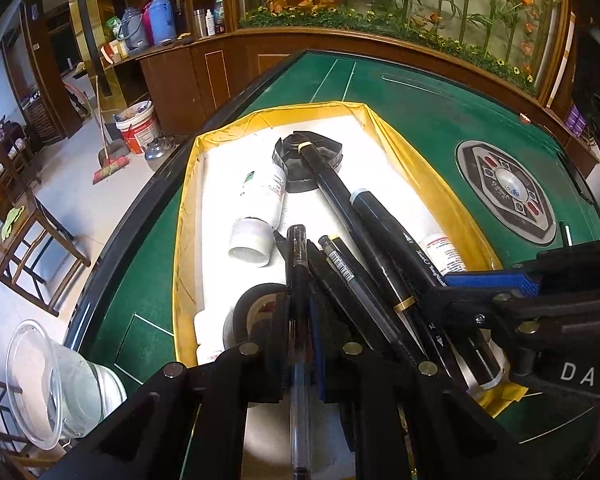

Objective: Organize rigid objects
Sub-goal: 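Carry the black pen and black marker into the white tray and release both, then move both grippers back over the last black and white pens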

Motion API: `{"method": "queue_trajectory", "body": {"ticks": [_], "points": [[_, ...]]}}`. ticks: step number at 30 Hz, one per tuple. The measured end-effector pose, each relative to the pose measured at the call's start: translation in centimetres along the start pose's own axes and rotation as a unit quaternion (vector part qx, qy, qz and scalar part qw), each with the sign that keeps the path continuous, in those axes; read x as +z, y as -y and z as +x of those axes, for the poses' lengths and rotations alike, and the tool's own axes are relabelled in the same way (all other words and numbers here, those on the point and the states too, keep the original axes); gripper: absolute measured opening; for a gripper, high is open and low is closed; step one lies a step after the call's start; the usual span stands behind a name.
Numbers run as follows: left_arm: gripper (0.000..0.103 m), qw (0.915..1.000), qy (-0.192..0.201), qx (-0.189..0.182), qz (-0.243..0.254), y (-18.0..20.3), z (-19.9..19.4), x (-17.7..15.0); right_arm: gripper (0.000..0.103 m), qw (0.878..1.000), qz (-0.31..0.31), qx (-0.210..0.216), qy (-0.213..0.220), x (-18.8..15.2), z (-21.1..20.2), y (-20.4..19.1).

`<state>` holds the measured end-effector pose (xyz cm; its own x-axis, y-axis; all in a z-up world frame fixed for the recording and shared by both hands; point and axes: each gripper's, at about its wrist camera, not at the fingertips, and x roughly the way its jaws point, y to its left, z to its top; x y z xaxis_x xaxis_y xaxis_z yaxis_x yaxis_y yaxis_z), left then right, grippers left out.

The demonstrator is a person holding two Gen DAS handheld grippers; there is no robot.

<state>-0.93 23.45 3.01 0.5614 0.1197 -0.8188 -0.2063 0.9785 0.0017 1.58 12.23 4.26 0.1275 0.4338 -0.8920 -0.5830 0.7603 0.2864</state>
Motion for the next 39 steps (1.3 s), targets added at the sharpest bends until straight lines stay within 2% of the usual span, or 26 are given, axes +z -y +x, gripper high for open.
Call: {"method": "queue_trajectory", "body": {"ticks": [18, 21, 23, 26, 28, 30, 33, 35, 39], "points": [[0.011, 0.9994, -0.016, -0.021, -0.022, -0.3, 0.1, -0.4, 0.015, 1.0, 0.002, 0.005, -0.001, -0.2, 0.3, -0.2], [0.017, 0.9993, -0.015, -0.023, -0.024, -0.2, -0.2, -0.4, 0.015, 1.0, 0.002, 0.008, 0.003, -0.5, -0.2, -0.3], [0.032, 0.9994, -0.011, -0.021, -0.023, 0.0, -0.6, -0.4, 0.015, 1.0, 0.003, 0.008, 0.008, -0.6, -0.6, -0.3], [0.046, 0.9996, -0.002, -0.017, -0.023, 0.4, -1.3, -0.5, 0.016, 1.0, 0.004, 0.007, 0.014, -0.8, -1.4, 0.0], [0.047, 0.9996, 0.002, -0.013, -0.023, 0.7, -1.8, -0.5, 0.018, 1.0, 0.004, 0.005, 0.017, -1.0, -1.8, 0.3], [0.047, 0.9996, 0.005, -0.012, -0.023, 1.0, -2.1, -0.5, 0.03, 1.0, 0.001, -0.001, 0.02, -1.1, -2.2, 0.5], [0.052, 0.9996, 0.013, -0.008, -0.022, 1.6, -2.9, -0.6, 0.032, 1.0, -0.004, -0.006, 0.03, -1.7, -3.2, 0.7], [0.058, 0.9996, 0.017, -0.006, -0.02, 2.1, -3.4, -0.6, 0.032, 0.999, -0.003, -0.009, 0.035, -2.2, -3.8, 0.9], [0.059, 0.9995, 0.026, -0.003, -0.015, 3.3, -4.3, -0.7, 0.034, 0.999, 0.0, -0.011, 0.043, -3.0, -4.9, 1.8]]}}
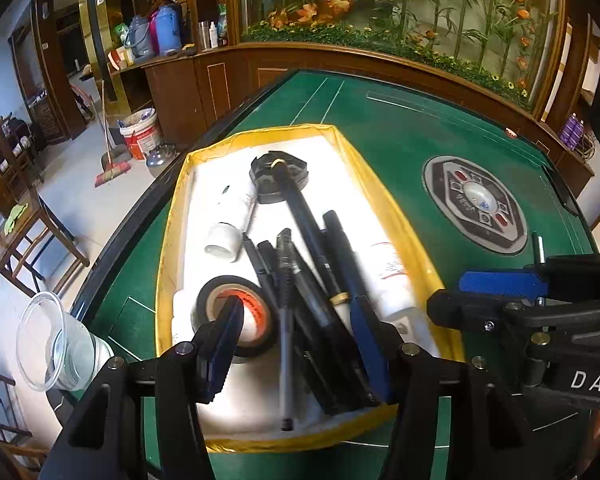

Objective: Organize rigid objects
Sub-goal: 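Move both grippers back over the last black and white pens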

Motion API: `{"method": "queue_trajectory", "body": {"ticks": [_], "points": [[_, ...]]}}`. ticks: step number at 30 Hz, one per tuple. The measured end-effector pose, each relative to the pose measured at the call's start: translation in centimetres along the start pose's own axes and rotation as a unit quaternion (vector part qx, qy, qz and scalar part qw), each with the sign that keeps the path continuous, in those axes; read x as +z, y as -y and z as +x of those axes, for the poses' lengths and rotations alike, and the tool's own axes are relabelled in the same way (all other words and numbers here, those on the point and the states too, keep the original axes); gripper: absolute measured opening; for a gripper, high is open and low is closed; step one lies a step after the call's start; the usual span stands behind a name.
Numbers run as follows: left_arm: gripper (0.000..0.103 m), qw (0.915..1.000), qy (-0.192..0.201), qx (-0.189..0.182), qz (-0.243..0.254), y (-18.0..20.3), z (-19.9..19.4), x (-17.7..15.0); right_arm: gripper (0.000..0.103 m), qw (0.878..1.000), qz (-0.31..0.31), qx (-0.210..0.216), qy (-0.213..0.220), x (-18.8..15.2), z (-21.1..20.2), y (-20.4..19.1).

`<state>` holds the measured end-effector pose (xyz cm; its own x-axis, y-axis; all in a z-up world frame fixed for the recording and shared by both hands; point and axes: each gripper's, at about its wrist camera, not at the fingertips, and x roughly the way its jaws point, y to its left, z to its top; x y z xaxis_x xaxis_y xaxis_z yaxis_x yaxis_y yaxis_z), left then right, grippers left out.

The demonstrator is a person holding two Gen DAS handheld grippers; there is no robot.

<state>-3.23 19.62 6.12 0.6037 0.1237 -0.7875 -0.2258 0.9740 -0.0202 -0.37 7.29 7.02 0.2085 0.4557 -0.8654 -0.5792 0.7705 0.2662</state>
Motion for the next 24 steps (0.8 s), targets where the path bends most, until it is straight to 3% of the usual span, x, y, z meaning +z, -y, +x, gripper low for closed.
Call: {"method": "queue_trajectory", "body": {"ticks": [15, 24], "points": [[0.059, 0.9976, 0.029, -0.024, 0.058, 8.8, -2.9, 0.3, 0.038, 0.998, 0.059, -0.027, 0.026, -4.3, -5.2, 7.7], [0.059, 0.9895, -0.002, -0.087, 0.115, 16.8, -1.7, 0.2, 0.041, 0.989, 0.135, -0.058, 0.033, -9.3, -8.5, 15.5]]}}
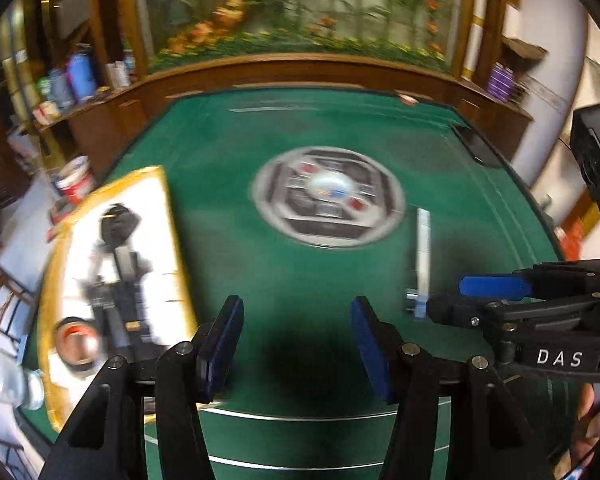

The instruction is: Organize rigid objects

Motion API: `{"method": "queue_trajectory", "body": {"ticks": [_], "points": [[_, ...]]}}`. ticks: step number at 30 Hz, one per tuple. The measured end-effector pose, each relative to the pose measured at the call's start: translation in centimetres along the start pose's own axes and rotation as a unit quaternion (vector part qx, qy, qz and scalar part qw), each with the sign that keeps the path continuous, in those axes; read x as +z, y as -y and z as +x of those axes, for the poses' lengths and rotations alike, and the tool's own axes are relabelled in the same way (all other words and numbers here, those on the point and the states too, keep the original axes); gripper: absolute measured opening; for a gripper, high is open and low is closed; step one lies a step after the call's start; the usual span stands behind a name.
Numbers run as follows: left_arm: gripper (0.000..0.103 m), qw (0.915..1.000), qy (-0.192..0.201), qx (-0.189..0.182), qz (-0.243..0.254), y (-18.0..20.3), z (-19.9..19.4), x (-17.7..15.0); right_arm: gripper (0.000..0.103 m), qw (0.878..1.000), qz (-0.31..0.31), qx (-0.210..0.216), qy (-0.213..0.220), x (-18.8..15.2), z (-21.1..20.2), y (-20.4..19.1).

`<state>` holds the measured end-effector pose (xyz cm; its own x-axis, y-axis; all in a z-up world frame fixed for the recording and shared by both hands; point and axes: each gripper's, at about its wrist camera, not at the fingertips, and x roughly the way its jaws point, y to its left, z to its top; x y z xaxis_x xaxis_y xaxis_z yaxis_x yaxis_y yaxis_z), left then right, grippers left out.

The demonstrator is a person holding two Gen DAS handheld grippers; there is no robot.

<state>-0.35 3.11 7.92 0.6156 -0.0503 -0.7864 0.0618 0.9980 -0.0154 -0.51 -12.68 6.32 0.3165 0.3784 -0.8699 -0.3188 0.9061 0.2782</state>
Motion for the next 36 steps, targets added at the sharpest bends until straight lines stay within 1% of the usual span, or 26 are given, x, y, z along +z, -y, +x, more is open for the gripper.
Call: {"method": "queue_trajectory", "body": {"ticks": [3, 7, 13, 15, 17, 19, 21, 25, 27, 30, 32, 33, 34, 36], "points": [[0.059, 0.9985, -0.031, -0.043, 0.009, 2.3, 2.0, 0.6, 0.041, 0.999, 0.039, -0.01, -0.001, -1.4, -0.8, 3.7], [0.059, 0.9955, -0.06, -0.07, 0.019, 4.7, 4.8, 1.6, 0.041, 0.997, 0.079, -0.02, 0.002, -3.3, -2.1, 7.6], [0.057, 0.9914, -0.092, -0.086, 0.037, 6.6, 8.6, 3.5, 0.041, 0.994, 0.107, -0.029, 0.011, -5.0, -3.9, 10.7], [0.054, 0.9901, -0.097, -0.09, 0.047, 7.1, 9.7, 4.1, 0.041, 0.993, 0.112, -0.031, 0.014, -5.5, -4.4, 11.5], [0.05, 0.9882, -0.111, -0.093, 0.05, 7.3, 10.9, 4.6, 0.041, 0.992, 0.118, -0.032, 0.014, -5.8, -4.6, 12.1], [0.048, 0.9869, -0.121, -0.093, 0.053, 7.6, 12.0, 5.0, 0.041, 0.992, 0.122, -0.034, 0.015, -6.0, -4.8, 12.6], [0.048, 0.9848, -0.124, -0.107, 0.059, 8.1, 12.5, 5.4, 0.041, 0.992, 0.124, -0.036, 0.015, -6.2, -5.0, 12.9], [0.047, 0.9856, -0.114, -0.083, 0.094, 9.4, 13.4, 5.9, 0.041, 0.991, 0.129, -0.037, 0.012, -6.2, -4.8, 13.4], [0.044, 0.985, -0.11, -0.091, 0.096, 9.5, 13.6, 6.2, 0.041, 0.991, 0.131, -0.036, 0.01, -6.0, -4.6, 13.4], [0.037, 0.9854, -0.104, -0.099, 0.091, 8.9, 13.3, 6.2, 0.041, 0.991, 0.132, -0.03, 0.01, -5.4, -4.4, 13.1], [0.019, 0.9862, -0.102, -0.105, 0.077, 7.9, 13.3, 6.2, 0.041, 0.991, 0.129, -0.027, 0.012, -4.8, -4.3, 12.7], [0.016, 0.9865, -0.104, -0.107, 0.068, 7.2, 13.1, 6.0, 0.041, 0.992, 0.127, -0.025, 0.013, -4.5, -4.1, 12.4], [0.016, 0.9862, -0.105, -0.112, 0.061, 6.6, 13.0, 5.8, 0.041, 0.992, 0.125, -0.024, 0.013, -4.3, -4.0, 12.2], [0.016, 0.9867, -0.105, -0.11, 0.058, 5.9, 12.4, 5.1, 0.041, 0.993, 0.117, -0.023, 0.012, -3.7, -3.7, 11.5]]}}
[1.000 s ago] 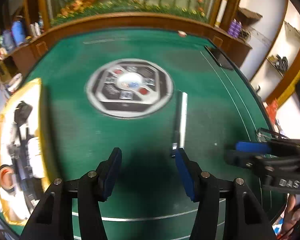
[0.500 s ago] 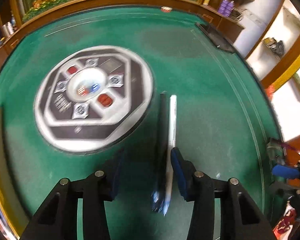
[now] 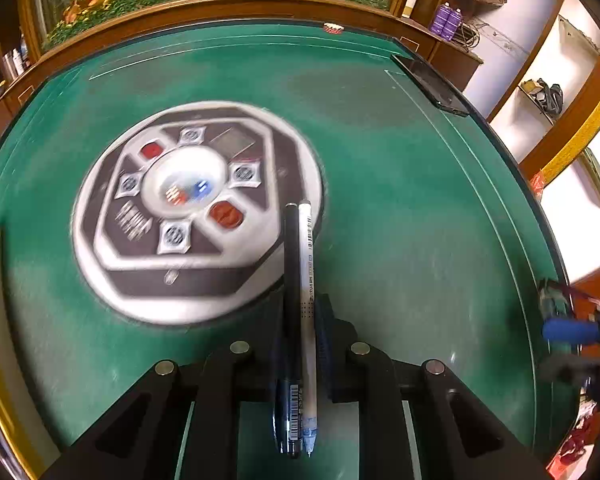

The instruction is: Organize rigid objects

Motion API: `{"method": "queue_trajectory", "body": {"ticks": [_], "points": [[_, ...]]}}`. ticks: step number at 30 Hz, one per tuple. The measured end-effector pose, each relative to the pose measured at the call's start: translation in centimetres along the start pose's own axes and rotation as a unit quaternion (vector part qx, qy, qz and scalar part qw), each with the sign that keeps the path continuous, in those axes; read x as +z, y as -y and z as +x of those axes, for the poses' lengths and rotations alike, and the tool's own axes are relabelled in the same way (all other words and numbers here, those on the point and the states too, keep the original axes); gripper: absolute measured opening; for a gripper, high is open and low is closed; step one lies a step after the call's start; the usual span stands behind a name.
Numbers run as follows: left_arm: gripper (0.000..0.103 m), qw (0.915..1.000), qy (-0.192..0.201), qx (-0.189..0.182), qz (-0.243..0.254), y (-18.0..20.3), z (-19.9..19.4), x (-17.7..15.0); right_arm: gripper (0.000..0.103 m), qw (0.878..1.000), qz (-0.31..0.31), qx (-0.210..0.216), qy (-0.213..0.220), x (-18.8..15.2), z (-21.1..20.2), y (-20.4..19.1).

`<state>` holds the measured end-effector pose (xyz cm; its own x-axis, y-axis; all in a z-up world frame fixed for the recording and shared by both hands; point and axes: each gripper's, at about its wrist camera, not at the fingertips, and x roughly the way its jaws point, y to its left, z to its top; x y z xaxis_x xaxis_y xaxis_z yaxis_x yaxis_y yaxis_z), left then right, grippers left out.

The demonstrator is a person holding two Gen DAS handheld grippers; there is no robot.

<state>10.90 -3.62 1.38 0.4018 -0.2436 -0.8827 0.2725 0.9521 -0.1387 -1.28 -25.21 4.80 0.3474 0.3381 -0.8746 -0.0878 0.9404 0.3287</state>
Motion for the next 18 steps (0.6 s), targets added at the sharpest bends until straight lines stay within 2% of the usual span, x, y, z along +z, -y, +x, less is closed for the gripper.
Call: {"method": "queue_trajectory", "body": {"ticks": [4, 6, 10, 12, 15, 18], "points": [[0.016, 0.9991, -0.002, -0.011, -0.041, -0.7, -1.7, -3.3, 0.041, 1.0, -0.014, 0.004, -0.005, 0.6, 0.6, -1.5], [0.015, 0.9972, -0.009, -0.034, -0.067, -0.6, -2.6, -5.2, 0.041, 1.0, -0.021, 0.005, -0.008, 0.8, 0.9, -2.0], [0.018, 0.9941, -0.012, -0.063, -0.088, 0.4, -4.0, -7.8, 0.041, 0.999, -0.029, 0.007, -0.014, 1.4, 1.7, -3.2], [0.024, 0.9948, -0.004, -0.06, -0.083, 0.5, -4.8, -8.3, 0.041, 0.999, -0.033, 0.009, -0.015, 1.6, 2.0, -3.8], [0.024, 0.997, -0.003, -0.053, -0.057, 0.5, -5.1, -8.2, 0.041, 0.999, -0.038, 0.013, -0.02, 1.5, 2.6, -4.7], [0.024, 0.9973, -0.02, -0.055, -0.043, 0.1, -4.4, -7.7, 0.041, 0.999, -0.042, 0.015, -0.024, 1.3, 2.9, -5.2]]}}
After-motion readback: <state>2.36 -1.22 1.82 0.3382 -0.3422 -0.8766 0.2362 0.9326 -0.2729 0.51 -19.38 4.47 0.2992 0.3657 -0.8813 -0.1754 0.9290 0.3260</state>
